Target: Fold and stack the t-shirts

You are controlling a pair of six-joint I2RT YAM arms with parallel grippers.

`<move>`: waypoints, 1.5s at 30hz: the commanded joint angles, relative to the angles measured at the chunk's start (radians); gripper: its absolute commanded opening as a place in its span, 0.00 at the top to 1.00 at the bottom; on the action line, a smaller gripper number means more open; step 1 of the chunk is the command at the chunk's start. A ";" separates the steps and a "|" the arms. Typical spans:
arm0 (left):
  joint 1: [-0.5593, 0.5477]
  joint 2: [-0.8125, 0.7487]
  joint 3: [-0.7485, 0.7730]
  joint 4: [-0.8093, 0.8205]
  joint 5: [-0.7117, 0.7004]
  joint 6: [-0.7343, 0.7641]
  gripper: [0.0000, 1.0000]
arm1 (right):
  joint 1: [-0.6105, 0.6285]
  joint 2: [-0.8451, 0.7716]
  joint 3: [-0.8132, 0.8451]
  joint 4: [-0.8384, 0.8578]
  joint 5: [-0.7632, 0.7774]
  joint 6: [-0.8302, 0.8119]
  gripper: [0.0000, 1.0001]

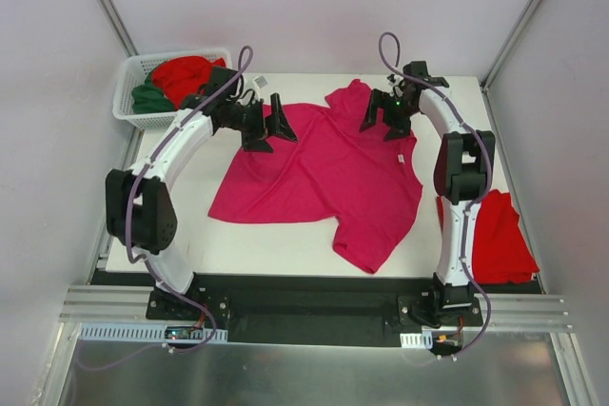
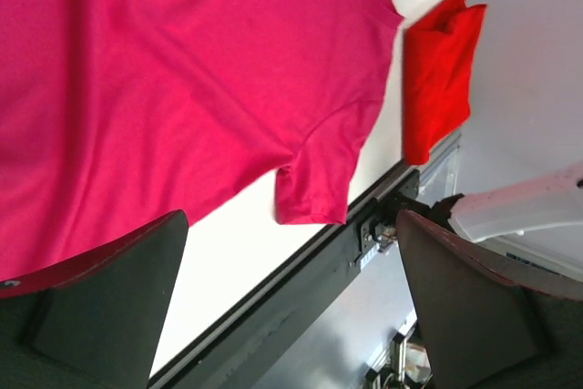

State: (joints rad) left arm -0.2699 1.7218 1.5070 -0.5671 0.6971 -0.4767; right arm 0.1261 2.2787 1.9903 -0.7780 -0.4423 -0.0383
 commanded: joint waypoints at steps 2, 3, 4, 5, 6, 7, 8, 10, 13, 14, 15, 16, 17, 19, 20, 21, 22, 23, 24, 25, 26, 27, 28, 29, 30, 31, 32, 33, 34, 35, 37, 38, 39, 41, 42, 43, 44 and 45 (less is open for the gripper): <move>-0.025 -0.132 -0.065 0.072 0.051 -0.051 0.01 | -0.031 0.027 0.119 -0.027 0.007 -0.006 0.04; -0.028 -0.137 -0.086 0.075 0.048 -0.053 0.01 | -0.037 0.036 0.130 -0.030 0.005 -0.006 0.04; -0.031 -0.142 -0.099 0.075 0.048 -0.054 0.01 | -0.039 0.042 0.140 -0.036 0.011 -0.008 0.04; -0.032 -0.152 -0.108 0.076 0.045 -0.057 0.01 | -0.040 0.062 0.166 -0.052 0.014 -0.011 0.04; -0.038 -0.157 -0.123 0.076 0.044 -0.059 0.01 | -0.046 0.068 0.173 -0.055 0.016 -0.011 0.04; -0.040 -0.162 -0.131 0.078 0.044 -0.060 0.01 | -0.048 0.073 0.176 -0.058 0.020 -0.009 0.04; -0.043 -0.171 -0.137 0.078 0.042 -0.062 0.01 | -0.048 0.082 0.176 -0.061 0.022 -0.009 0.04; -0.045 -0.179 -0.154 0.078 0.038 -0.065 0.01 | -0.052 0.093 0.180 -0.067 0.024 -0.014 0.04; -0.046 -0.195 -0.171 0.079 0.035 -0.076 0.01 | -0.062 0.123 0.196 -0.075 -0.001 -0.003 0.04; -0.046 -0.197 -0.174 0.081 0.032 -0.079 0.01 | -0.066 0.131 0.203 -0.079 -0.009 0.003 0.04; -0.046 -0.202 -0.179 0.079 0.031 -0.080 0.01 | -0.072 0.148 0.221 -0.083 -0.010 0.005 0.04; -0.046 -0.206 -0.182 0.079 0.030 -0.082 0.01 | -0.075 0.154 0.228 -0.086 -0.009 0.005 0.04; -0.046 -0.209 -0.183 0.079 0.030 -0.086 0.01 | -0.080 0.160 0.235 -0.092 -0.012 0.008 0.04; -0.048 -0.221 -0.194 0.078 0.027 -0.091 0.01 | -0.100 0.179 0.252 -0.090 -0.030 0.023 0.04; -0.048 -0.226 -0.197 0.079 0.021 -0.095 0.01 | -0.106 0.183 0.258 -0.093 -0.036 0.029 0.04; -0.048 -0.231 -0.208 0.079 0.019 -0.097 0.01 | -0.118 0.188 0.263 -0.092 -0.042 0.034 0.04; -0.048 -0.240 -0.212 0.079 0.019 -0.100 0.01 | -0.124 0.200 0.274 -0.092 -0.056 0.035 0.04; -0.048 -0.241 -0.223 0.079 0.018 -0.103 0.01 | -0.125 0.206 0.280 -0.095 -0.061 0.060 0.04; -0.048 -0.248 -0.229 0.079 0.015 -0.106 0.01 | -0.143 0.211 0.286 -0.096 -0.064 0.063 0.04; -0.049 -0.252 -0.235 0.079 0.015 -0.108 0.01 | -0.148 0.214 0.295 -0.093 -0.067 0.066 0.04; -0.049 -0.255 -0.246 0.078 0.013 -0.112 0.01 | -0.152 0.219 0.298 -0.092 -0.067 0.071 0.04; -0.049 -0.260 -0.251 0.079 0.009 -0.115 0.01 | -0.160 0.222 0.304 -0.089 -0.072 0.075 0.04; -0.051 -0.263 -0.257 0.079 0.004 -0.115 0.01 | -0.164 0.225 0.308 -0.087 -0.076 0.080 0.04; -0.051 -0.266 -0.263 0.079 0.002 -0.122 0.01 | -0.167 0.232 0.317 -0.083 -0.079 0.090 0.04; -0.052 -0.269 -0.268 0.079 -0.002 -0.125 0.01 | -0.174 0.237 0.323 -0.081 -0.090 0.095 0.04; -0.052 -0.274 -0.271 0.079 -0.002 -0.126 0.01 | -0.177 0.242 0.326 -0.079 -0.091 0.100 0.04; -0.054 -0.277 -0.275 0.079 -0.005 -0.129 0.01 | -0.178 0.246 0.329 -0.075 -0.093 0.103 0.04; -0.054 -0.278 -0.278 0.079 -0.010 -0.131 0.01 | -0.183 0.249 0.331 -0.073 -0.098 0.104 0.04; -0.055 -0.281 -0.281 0.079 -0.010 -0.135 0.01 | -0.184 0.251 0.331 -0.067 -0.099 0.109 0.04; -0.054 -0.284 -0.287 0.079 -0.010 -0.138 0.01 | -0.187 0.254 0.331 -0.064 -0.099 0.110 0.04; -0.060 -0.292 -0.292 0.079 -0.015 -0.145 0.01 | -0.192 0.257 0.335 -0.057 -0.098 0.118 0.04; -0.061 -0.292 -0.295 0.079 -0.018 -0.146 0.01 | -0.197 0.258 0.337 -0.052 -0.101 0.121 0.04; -0.064 -0.297 -0.298 0.081 -0.018 -0.149 0.01 | -0.198 0.263 0.341 -0.049 -0.104 0.127 0.04; -0.069 -0.300 -0.304 0.079 -0.021 -0.154 0.01 | -0.207 0.268 0.353 -0.047 -0.104 0.135 0.04; -0.071 -0.304 -0.307 0.079 -0.022 -0.158 0.01 | -0.209 0.269 0.355 -0.044 -0.104 0.138 0.04; -0.072 -0.307 -0.312 0.079 -0.025 -0.161 0.01 | -0.209 0.268 0.358 -0.041 -0.099 0.140 0.04; -0.074 -0.309 -0.315 0.079 -0.027 -0.163 0.01 | -0.213 0.266 0.357 -0.043 -0.089 0.140 0.04; -0.072 -0.314 -0.315 0.079 -0.028 -0.165 0.01 | -0.217 0.260 0.358 -0.040 -0.087 0.140 0.04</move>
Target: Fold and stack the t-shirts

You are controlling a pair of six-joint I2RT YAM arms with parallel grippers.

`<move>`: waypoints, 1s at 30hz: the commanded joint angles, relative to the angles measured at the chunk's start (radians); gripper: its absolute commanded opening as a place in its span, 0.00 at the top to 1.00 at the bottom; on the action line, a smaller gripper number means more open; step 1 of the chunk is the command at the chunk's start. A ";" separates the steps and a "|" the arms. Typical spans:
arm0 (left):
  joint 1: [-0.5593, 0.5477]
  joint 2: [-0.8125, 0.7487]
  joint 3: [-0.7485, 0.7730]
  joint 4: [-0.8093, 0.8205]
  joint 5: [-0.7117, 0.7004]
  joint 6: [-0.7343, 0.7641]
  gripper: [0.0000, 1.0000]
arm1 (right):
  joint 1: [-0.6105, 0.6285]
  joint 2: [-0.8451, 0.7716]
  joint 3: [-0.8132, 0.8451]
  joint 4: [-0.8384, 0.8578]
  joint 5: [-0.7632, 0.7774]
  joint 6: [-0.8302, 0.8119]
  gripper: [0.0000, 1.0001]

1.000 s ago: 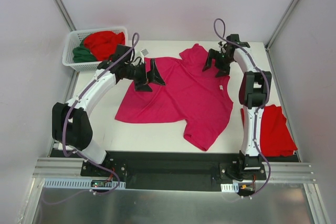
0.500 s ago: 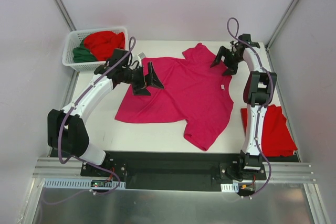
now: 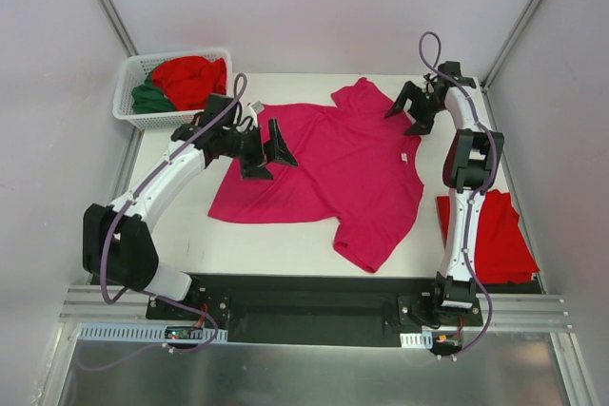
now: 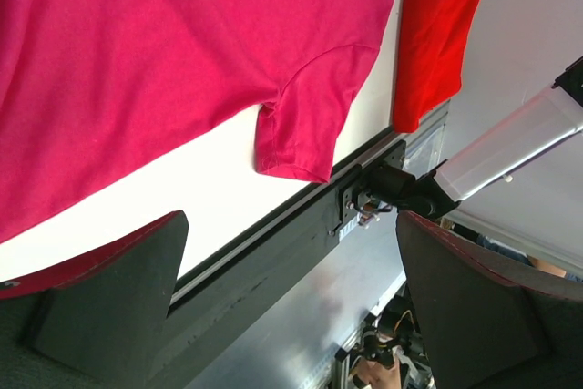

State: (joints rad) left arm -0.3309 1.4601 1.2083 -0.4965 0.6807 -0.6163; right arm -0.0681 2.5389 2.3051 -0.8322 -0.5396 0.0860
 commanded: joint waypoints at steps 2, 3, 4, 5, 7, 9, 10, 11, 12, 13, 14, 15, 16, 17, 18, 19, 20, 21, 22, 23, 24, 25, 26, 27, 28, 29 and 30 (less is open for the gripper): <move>-0.017 -0.058 -0.021 0.009 -0.017 -0.030 0.01 | -0.025 -0.009 0.045 0.013 0.041 0.006 0.04; -0.019 -0.064 -0.023 0.010 -0.017 -0.030 0.01 | -0.027 -0.014 0.047 0.013 0.047 0.001 0.04; -0.020 -0.067 -0.026 0.009 -0.020 -0.034 0.01 | -0.029 -0.022 0.051 0.013 0.053 -0.005 0.04; -0.020 -0.072 -0.029 0.009 -0.020 -0.034 0.01 | -0.029 -0.026 0.059 0.008 0.084 -0.014 0.04; -0.022 -0.089 -0.039 0.009 -0.026 -0.036 0.01 | -0.030 -0.032 0.069 0.007 0.095 -0.020 0.04; -0.022 -0.107 -0.052 0.009 -0.026 -0.039 0.01 | -0.030 -0.031 0.079 0.010 0.109 -0.026 0.04; -0.022 -0.113 -0.065 0.010 -0.026 -0.039 0.01 | -0.032 -0.028 0.085 0.011 0.110 -0.026 0.04; -0.023 -0.130 -0.073 0.009 -0.027 -0.040 0.01 | -0.032 -0.026 0.088 0.013 0.118 -0.032 0.04; -0.022 -0.139 -0.082 0.009 -0.029 -0.043 0.01 | -0.032 -0.026 0.089 0.010 0.122 -0.035 0.04; -0.023 -0.148 -0.099 0.009 -0.030 -0.045 0.01 | -0.033 -0.025 0.093 0.010 0.127 -0.040 0.04; -0.023 -0.167 -0.108 0.009 -0.032 -0.046 0.01 | -0.032 -0.026 0.093 0.010 0.141 -0.049 0.04; -0.023 -0.176 -0.125 0.010 -0.033 -0.051 0.01 | -0.033 -0.026 0.091 0.007 0.142 -0.049 0.04; -0.023 -0.184 -0.133 0.009 -0.035 -0.053 0.00 | -0.035 -0.026 0.091 0.010 0.141 -0.046 0.04; -0.023 -0.202 -0.142 0.009 -0.035 -0.053 0.01 | -0.036 -0.031 0.088 0.011 0.110 -0.026 0.04; -0.023 -0.210 -0.160 0.009 -0.039 -0.054 0.01 | -0.036 -0.040 0.080 0.022 0.089 -0.017 0.04; -0.023 -0.217 -0.168 0.009 -0.038 -0.056 0.01 | -0.029 -0.051 0.068 0.036 0.070 -0.005 0.04; -0.023 -0.228 -0.176 0.009 -0.041 -0.057 0.01 | -0.022 -0.066 0.029 0.048 0.052 -0.002 0.04; -0.023 -0.233 -0.187 0.009 -0.043 -0.060 0.01 | -0.013 -0.110 0.004 0.083 0.046 -0.002 0.04; -0.023 -0.239 -0.190 0.009 -0.046 -0.060 0.01 | 0.005 -0.126 -0.016 0.102 0.027 0.001 0.04; -0.023 -0.244 -0.194 0.009 -0.047 -0.060 0.01 | 0.013 -0.137 -0.024 0.113 0.020 0.003 0.04; -0.023 -0.247 -0.200 0.009 -0.052 -0.060 0.01 | 0.028 -0.135 -0.023 0.113 0.014 0.008 0.04; -0.023 -0.251 -0.202 0.009 -0.055 -0.062 0.01 | 0.036 -0.129 -0.019 0.114 0.004 0.012 0.04; -0.023 -0.254 -0.205 0.009 -0.058 -0.065 0.01 | 0.042 -0.120 -0.012 0.116 0.000 0.017 0.04; -0.023 -0.257 -0.207 0.009 -0.067 -0.066 0.01 | 0.051 -0.100 -0.009 0.116 -0.006 0.026 0.04; -0.023 -0.264 -0.205 0.009 -0.072 -0.069 0.01 | 0.054 -0.091 -0.006 0.116 -0.023 0.032 0.04; -0.023 -0.267 -0.207 0.009 -0.075 -0.074 0.01 | 0.057 -0.083 -0.006 0.113 -0.025 0.034 0.04; -0.023 -0.270 -0.207 0.009 -0.079 -0.077 0.01 | 0.063 -0.072 -0.007 0.113 -0.025 0.032 0.04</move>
State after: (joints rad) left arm -0.3473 1.2362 1.0050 -0.4953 0.6304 -0.6682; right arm -0.0380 2.5031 2.2829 -0.7399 -0.5087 0.0937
